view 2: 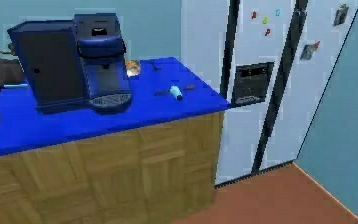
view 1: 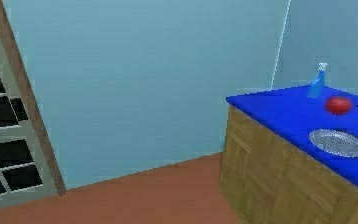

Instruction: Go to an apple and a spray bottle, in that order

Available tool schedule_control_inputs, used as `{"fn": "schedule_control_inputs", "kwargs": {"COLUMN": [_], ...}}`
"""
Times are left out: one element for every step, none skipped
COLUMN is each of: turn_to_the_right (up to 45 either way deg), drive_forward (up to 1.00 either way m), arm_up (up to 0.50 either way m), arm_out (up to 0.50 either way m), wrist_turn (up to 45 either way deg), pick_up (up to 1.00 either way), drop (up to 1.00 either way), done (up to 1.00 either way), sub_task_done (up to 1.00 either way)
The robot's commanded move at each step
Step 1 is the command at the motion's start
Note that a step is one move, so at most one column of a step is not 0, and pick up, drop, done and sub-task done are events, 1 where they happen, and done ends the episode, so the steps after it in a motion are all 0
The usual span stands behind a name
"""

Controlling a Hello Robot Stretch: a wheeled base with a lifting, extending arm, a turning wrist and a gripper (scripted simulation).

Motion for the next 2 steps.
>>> {"fn": "schedule_control_inputs", "kwargs": {"turn_to_the_right": [0.0,-6.0], "drive_forward": [1.00,0.00], "arm_up": [0.00,0.00], "arm_out": [0.00,0.00], "wrist_turn": [0.0,0.0], "pick_up": [0.00,0.00], "drop": [0.00,0.00], "done": [0.00,0.00], "sub_task_done": [0.00,0.00]}}
